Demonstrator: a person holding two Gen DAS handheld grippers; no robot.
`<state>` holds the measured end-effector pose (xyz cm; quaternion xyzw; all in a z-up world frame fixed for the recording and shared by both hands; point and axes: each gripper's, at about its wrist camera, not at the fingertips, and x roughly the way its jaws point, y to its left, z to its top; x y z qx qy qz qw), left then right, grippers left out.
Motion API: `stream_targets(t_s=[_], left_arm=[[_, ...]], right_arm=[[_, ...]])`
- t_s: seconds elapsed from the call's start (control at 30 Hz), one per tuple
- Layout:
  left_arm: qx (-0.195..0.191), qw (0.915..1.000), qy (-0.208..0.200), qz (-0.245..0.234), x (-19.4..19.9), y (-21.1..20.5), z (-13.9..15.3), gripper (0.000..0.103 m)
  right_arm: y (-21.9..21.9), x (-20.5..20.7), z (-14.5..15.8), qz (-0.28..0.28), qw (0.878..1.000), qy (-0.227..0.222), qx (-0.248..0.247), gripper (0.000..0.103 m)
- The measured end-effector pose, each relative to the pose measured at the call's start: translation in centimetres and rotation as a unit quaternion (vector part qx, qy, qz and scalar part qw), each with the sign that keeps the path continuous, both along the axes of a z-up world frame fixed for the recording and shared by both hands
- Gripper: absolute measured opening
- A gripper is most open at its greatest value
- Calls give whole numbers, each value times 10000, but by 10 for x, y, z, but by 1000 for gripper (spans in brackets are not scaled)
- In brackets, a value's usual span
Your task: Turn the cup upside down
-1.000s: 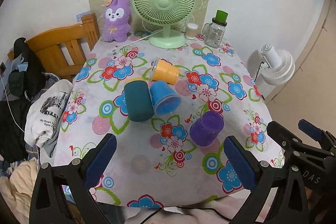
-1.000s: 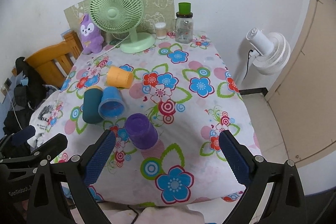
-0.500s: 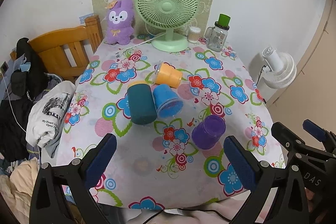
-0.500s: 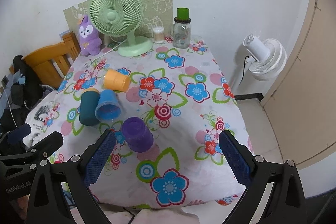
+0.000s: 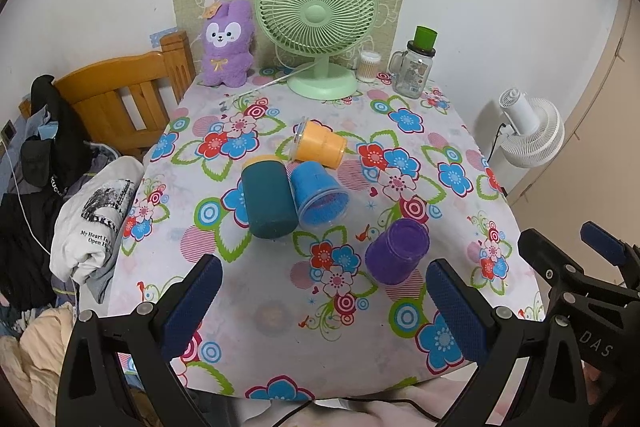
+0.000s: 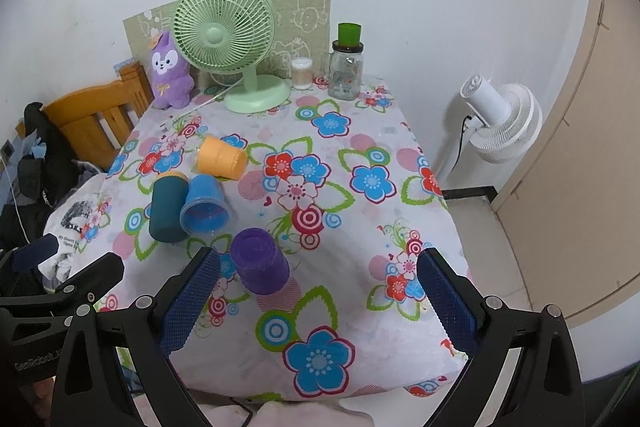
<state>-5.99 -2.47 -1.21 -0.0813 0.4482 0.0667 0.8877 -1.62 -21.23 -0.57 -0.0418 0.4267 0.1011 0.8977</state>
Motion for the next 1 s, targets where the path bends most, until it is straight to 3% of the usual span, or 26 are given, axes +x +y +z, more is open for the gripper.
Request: stream_targets(t_s=[1.0], left_arm=[[-3,10000,10,45,-1,2,-5,103]], right_arm=[[2,-3,-5,17,10000,49,-16,100]])
